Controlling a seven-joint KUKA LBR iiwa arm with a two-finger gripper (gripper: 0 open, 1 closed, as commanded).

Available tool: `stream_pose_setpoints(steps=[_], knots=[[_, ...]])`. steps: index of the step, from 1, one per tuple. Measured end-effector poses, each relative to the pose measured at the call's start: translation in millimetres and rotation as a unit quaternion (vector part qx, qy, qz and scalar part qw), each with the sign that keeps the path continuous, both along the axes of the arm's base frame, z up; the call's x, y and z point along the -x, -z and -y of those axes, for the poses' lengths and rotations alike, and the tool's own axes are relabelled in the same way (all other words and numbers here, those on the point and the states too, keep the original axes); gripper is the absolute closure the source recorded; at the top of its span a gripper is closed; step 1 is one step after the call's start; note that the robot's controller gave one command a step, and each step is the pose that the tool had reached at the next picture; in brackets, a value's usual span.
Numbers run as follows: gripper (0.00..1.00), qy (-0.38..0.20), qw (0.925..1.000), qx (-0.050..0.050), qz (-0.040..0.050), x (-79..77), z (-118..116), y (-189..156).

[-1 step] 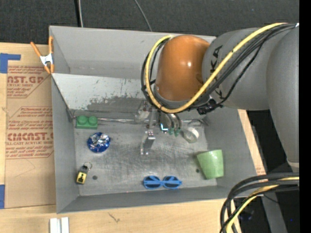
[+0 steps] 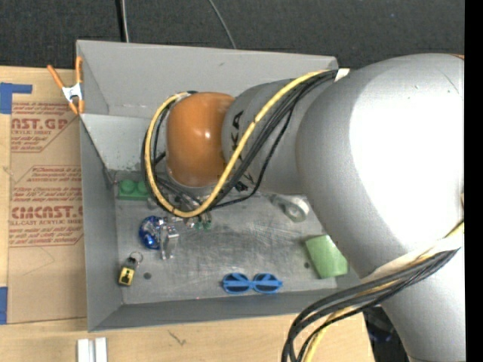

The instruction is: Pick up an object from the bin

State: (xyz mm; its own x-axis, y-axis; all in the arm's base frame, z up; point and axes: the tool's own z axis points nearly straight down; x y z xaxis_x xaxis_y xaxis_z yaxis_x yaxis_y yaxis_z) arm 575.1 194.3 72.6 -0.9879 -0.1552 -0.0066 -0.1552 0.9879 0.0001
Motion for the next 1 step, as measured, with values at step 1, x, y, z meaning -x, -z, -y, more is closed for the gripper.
stream_pose_setpoints(steps=[1], knots=[[0.0, 0.015, 0.9999, 0.0, -0.0018, 9.0, 22.1, -29.0]])
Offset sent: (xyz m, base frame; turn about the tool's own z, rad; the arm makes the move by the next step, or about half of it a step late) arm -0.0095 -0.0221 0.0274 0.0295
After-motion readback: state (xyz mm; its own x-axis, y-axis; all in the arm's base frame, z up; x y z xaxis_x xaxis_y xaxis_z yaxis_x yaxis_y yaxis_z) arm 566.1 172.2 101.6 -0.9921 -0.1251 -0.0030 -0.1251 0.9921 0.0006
